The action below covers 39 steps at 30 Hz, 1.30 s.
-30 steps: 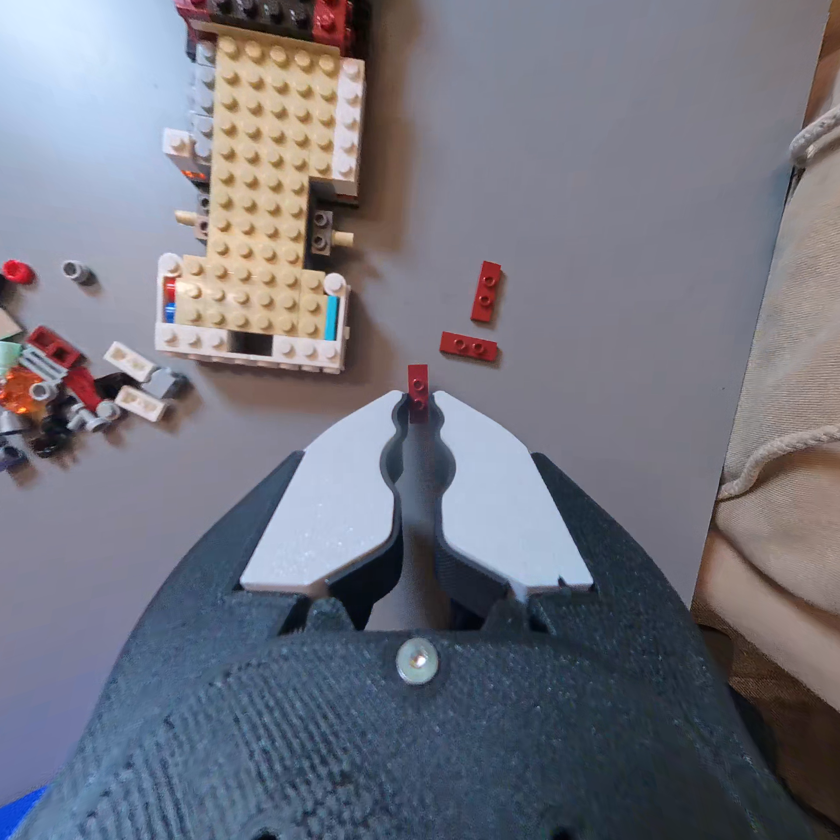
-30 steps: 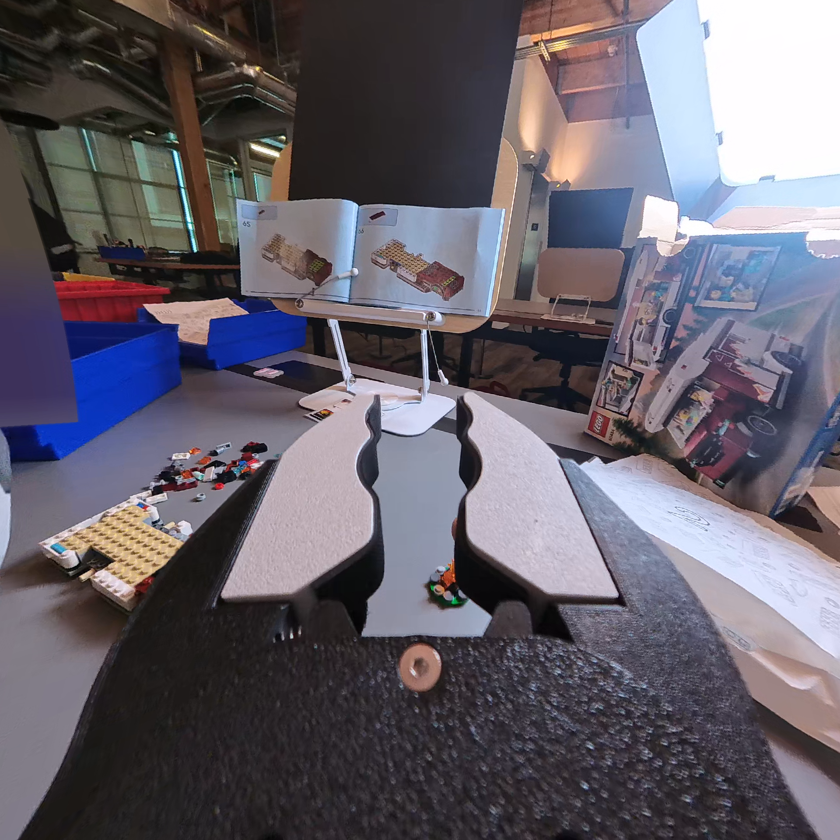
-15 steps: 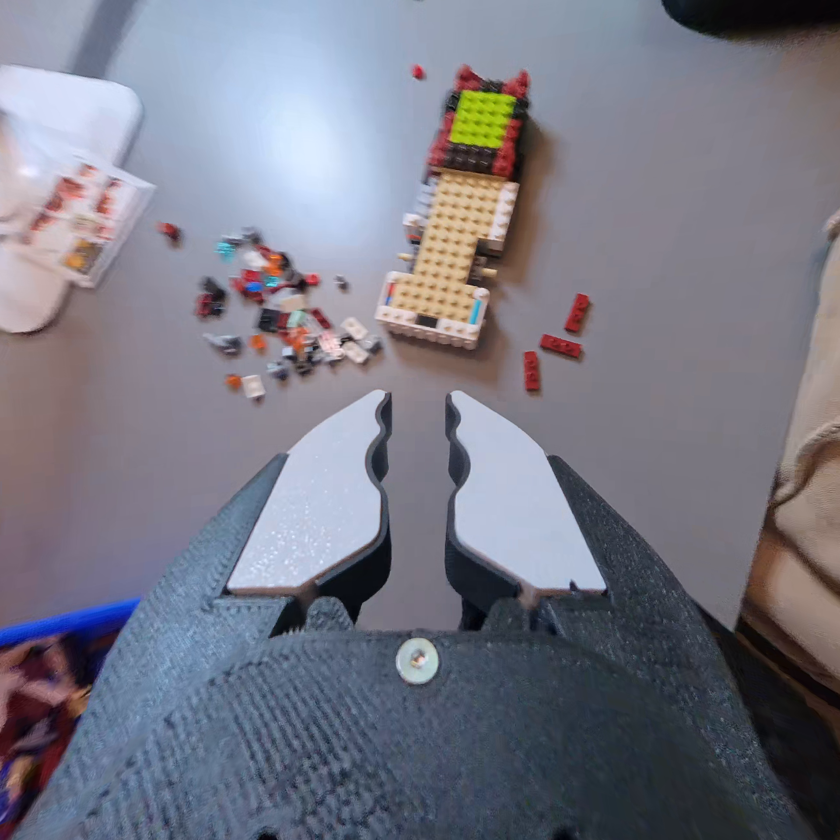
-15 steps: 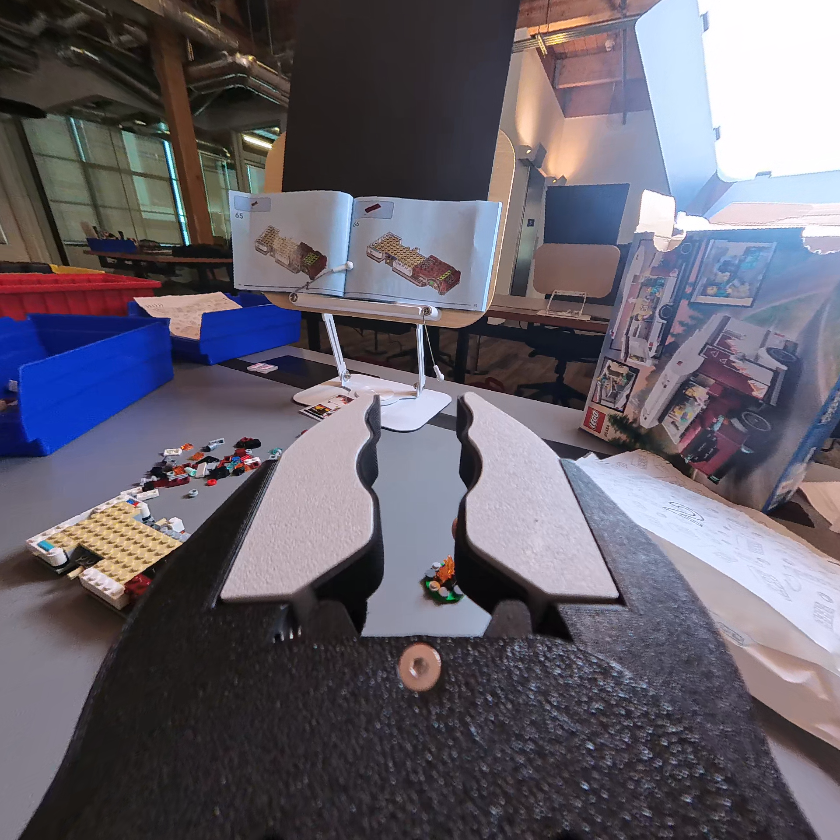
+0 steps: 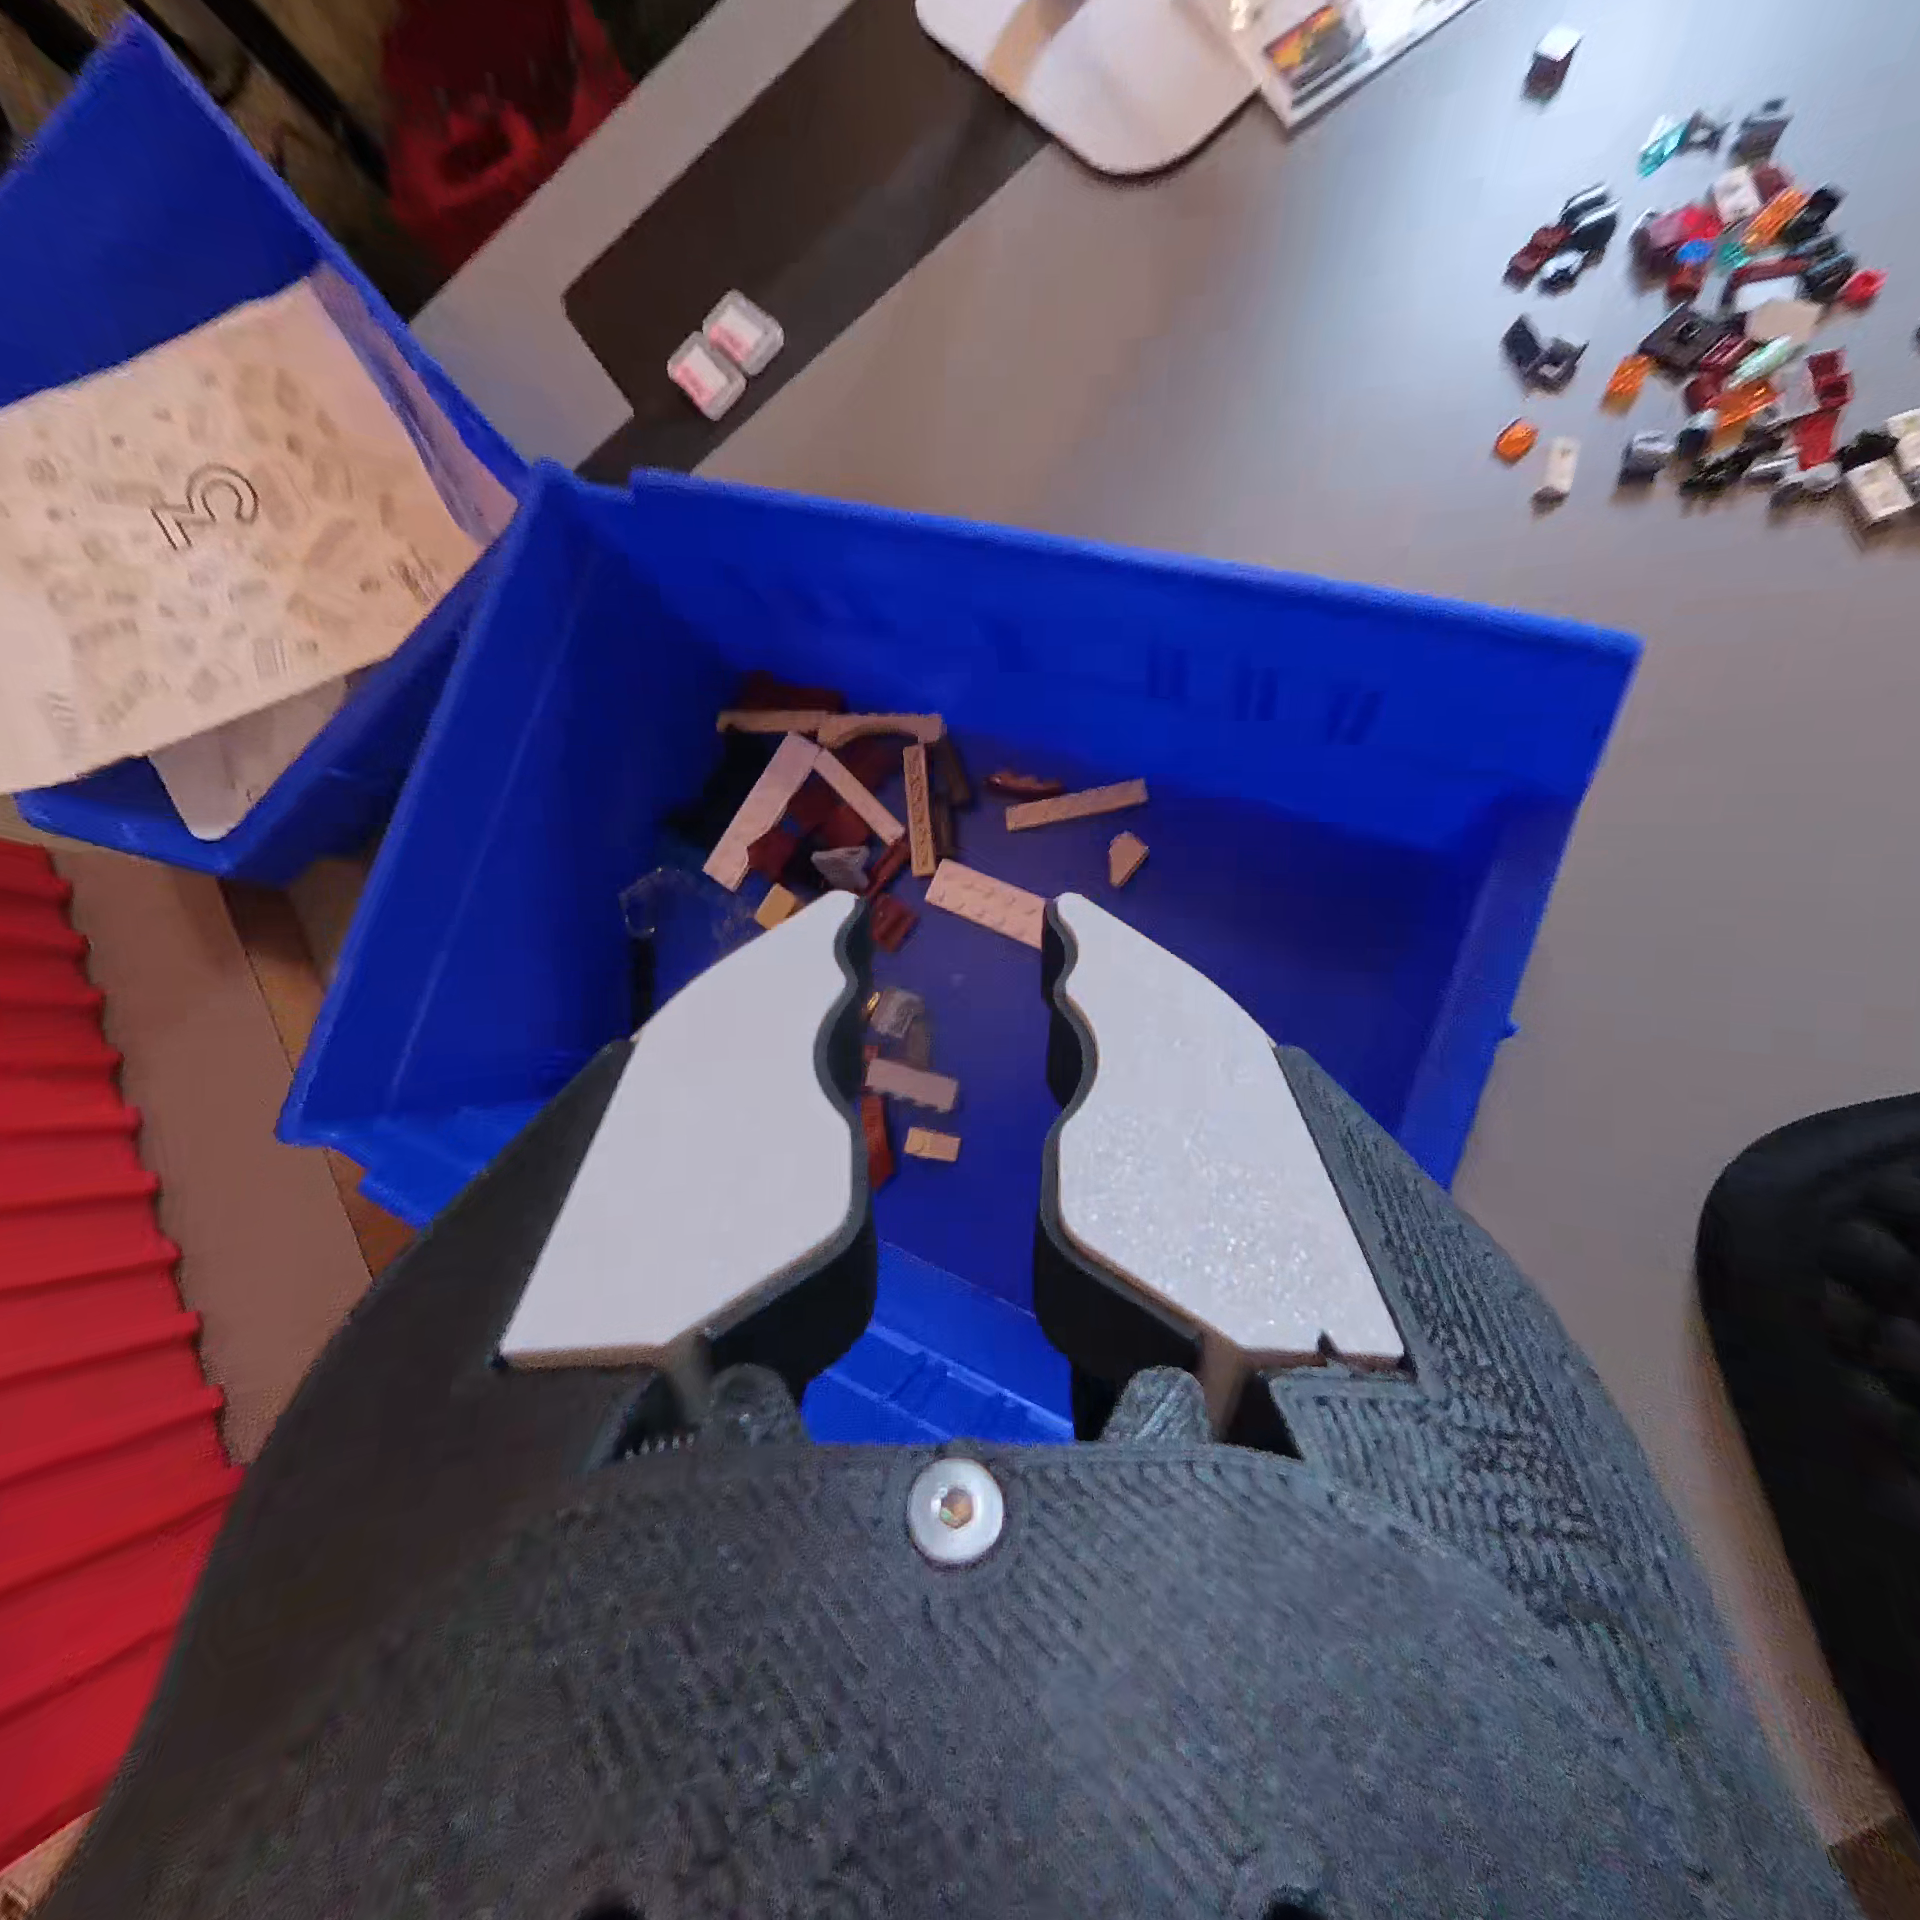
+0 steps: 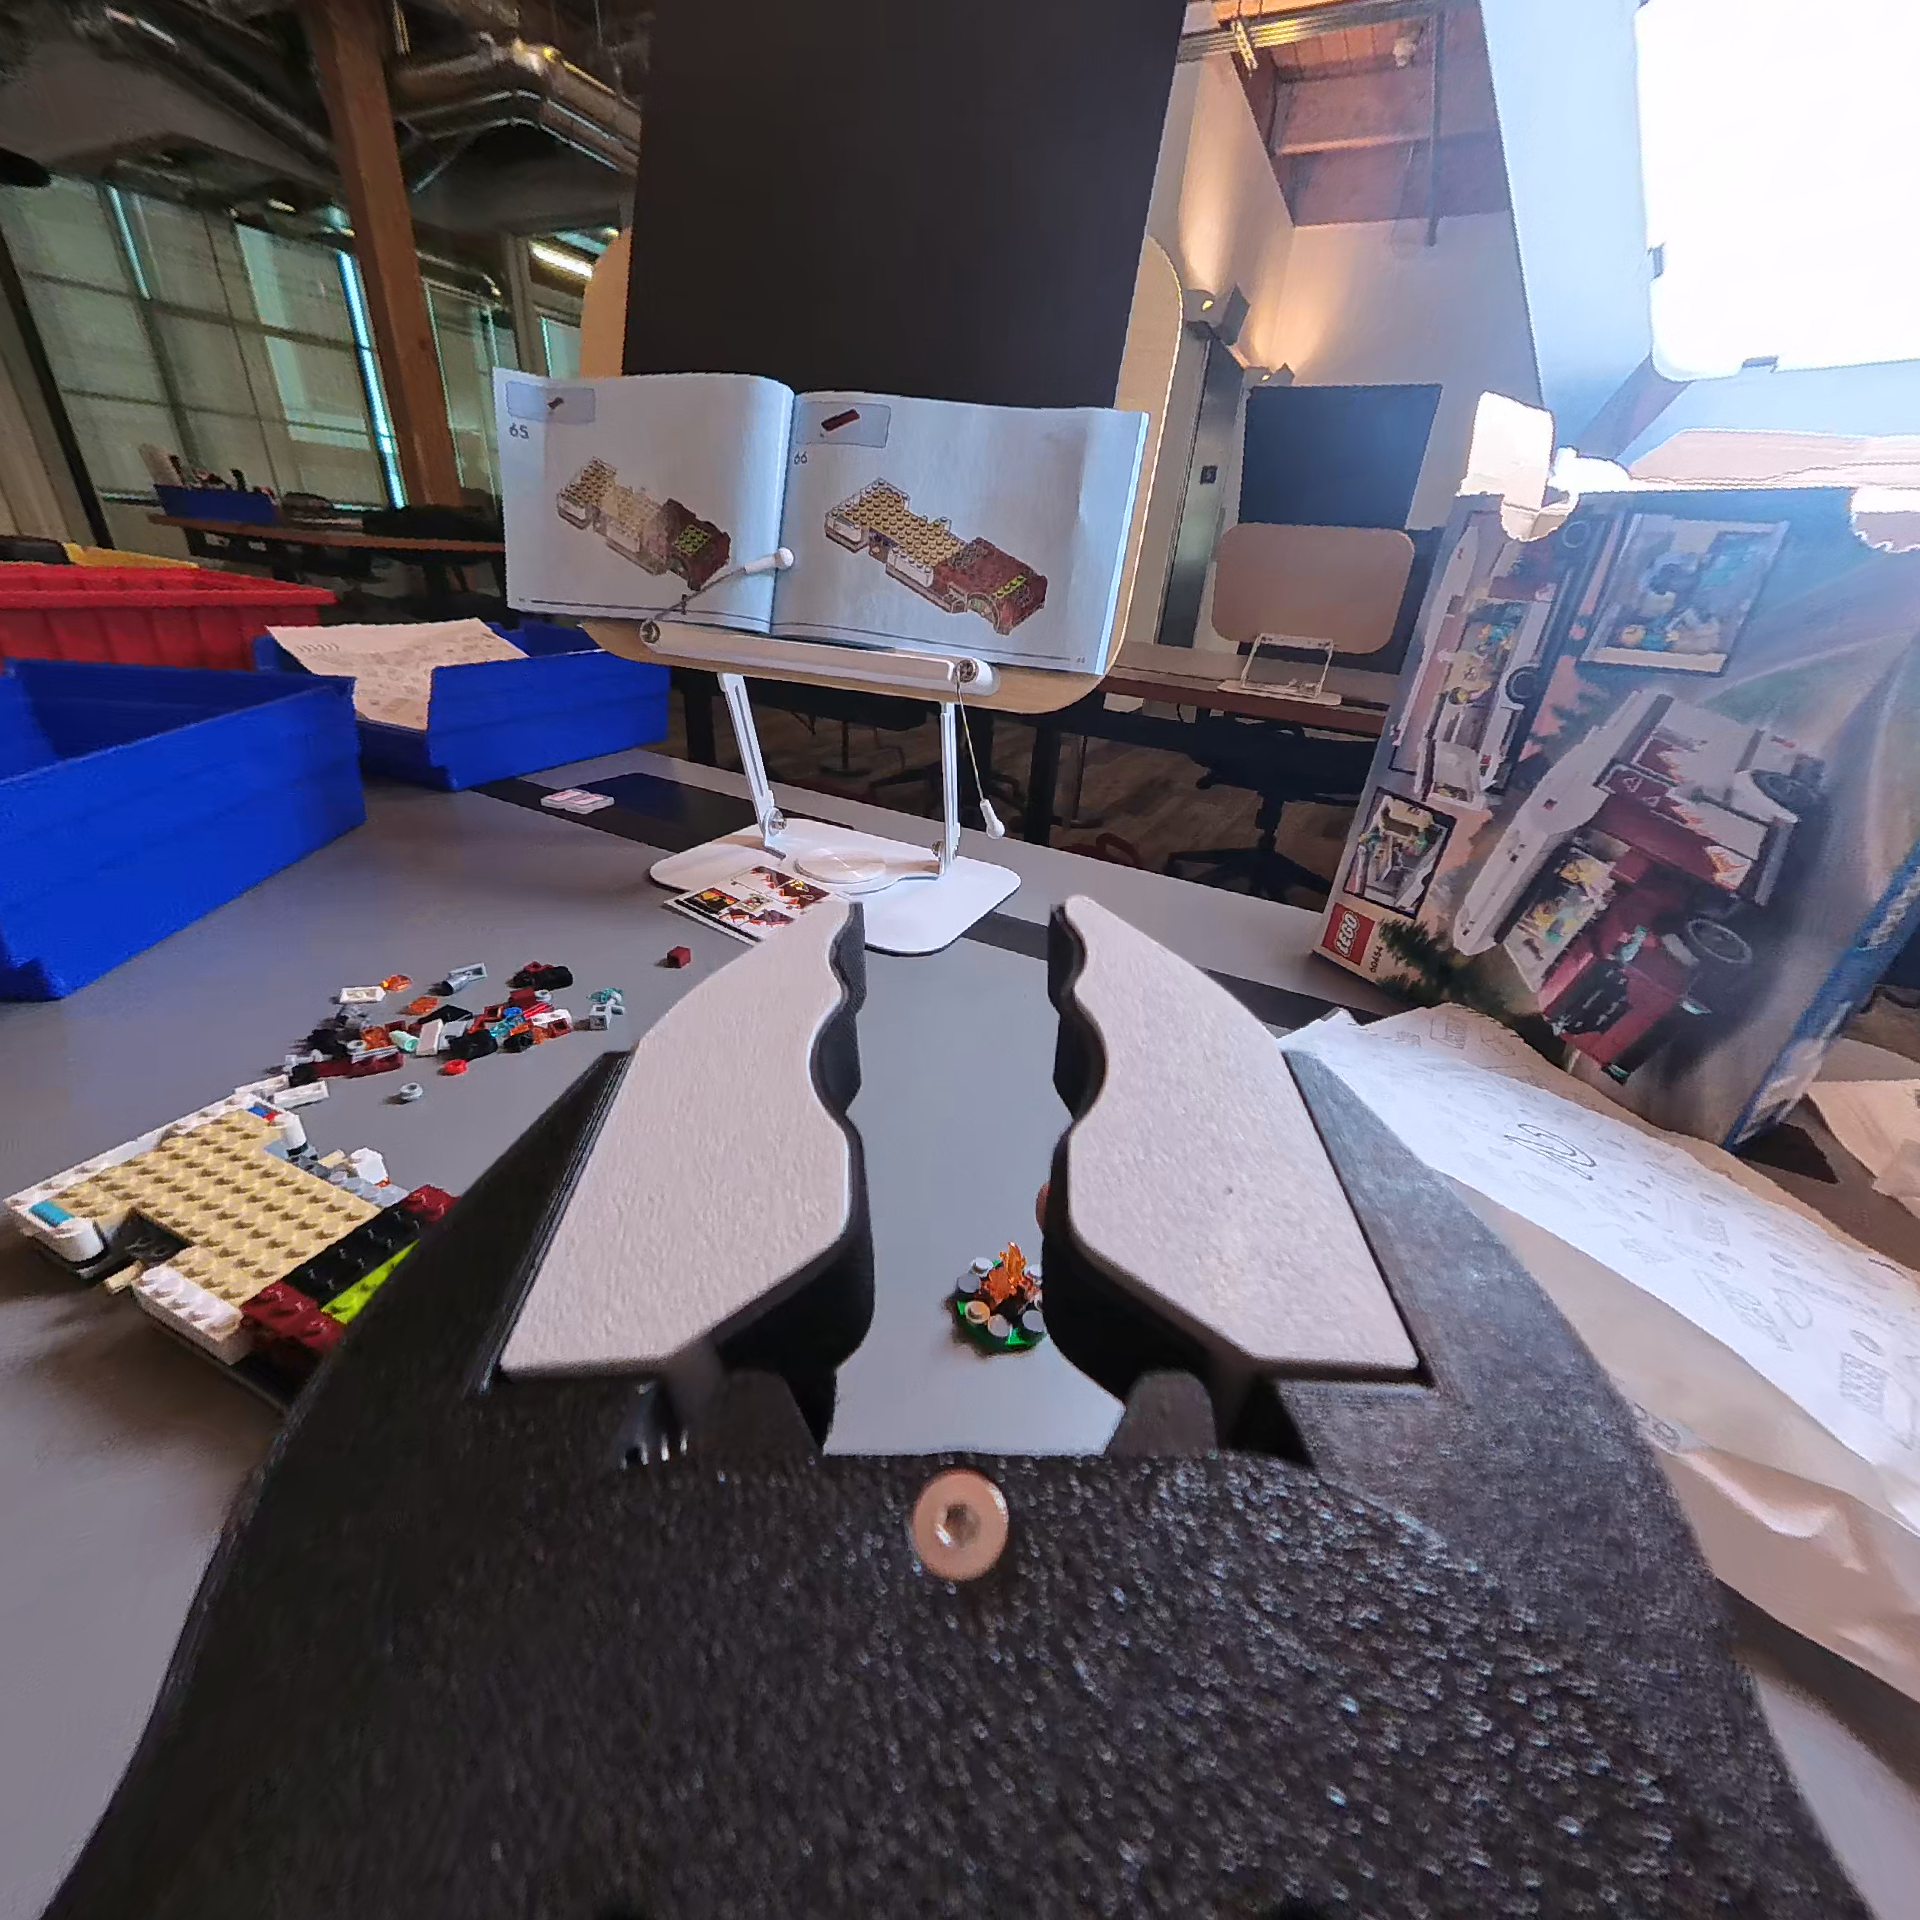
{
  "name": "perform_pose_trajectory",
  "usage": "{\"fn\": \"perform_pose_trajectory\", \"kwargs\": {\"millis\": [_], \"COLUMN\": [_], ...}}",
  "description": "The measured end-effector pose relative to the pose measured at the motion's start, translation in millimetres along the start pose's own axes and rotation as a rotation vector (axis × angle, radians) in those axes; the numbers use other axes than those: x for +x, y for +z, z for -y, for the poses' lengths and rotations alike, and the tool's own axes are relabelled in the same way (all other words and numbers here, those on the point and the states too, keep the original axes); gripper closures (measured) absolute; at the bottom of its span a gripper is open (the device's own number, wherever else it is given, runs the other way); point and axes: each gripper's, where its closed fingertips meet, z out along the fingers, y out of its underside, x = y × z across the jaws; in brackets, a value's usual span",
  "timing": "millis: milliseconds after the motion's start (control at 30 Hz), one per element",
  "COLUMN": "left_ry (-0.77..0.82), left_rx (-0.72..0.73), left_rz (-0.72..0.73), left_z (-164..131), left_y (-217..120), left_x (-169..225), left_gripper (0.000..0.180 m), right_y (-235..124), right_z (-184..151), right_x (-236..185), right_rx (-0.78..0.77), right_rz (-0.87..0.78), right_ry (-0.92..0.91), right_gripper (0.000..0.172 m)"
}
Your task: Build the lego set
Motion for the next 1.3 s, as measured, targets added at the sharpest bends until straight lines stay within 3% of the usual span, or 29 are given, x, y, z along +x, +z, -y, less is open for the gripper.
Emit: {"fn": "perform_pose_trajectory", "kwargs": {"millis": [200,433,700,933,1133,1300], "left_ry": [-0.016,0.071,0.034,0.036,0.082,0.013], "left_rx": [-0.168,-0.325,-0.370,-0.421,-0.468,-0.361], "left_rz": [-0.084,-0.120,-0.197,-0.247,-0.381,-0.244], "left_z": [-33,-53,-58,-69,-75,-56], "left_y": [42,96,135,125,84,88], "left_x": [-20,-33,-40,-35,-19,-53], "left_gripper": [0.149,0.149,0.148,0.161,0.151,0.151], "right_y": [5,13,16,15,14,14], "right_z": [-10,-23,-31,-31,-27,-27], "right_x": [2,2,3,4,1,1], "right_rx": [-0.033,-0.080,-0.109,-0.108,-0.091,-0.090], "right_rz": [-0.011,-0.021,-0.029,-0.022,-0.008,-0.004], "right_ry": [-0.010,-0.018,-0.017,-0.009,-0.002,-0.001], "right_gripper": [0.138,0.138,0.138,0.138,0.138,0.138]}}
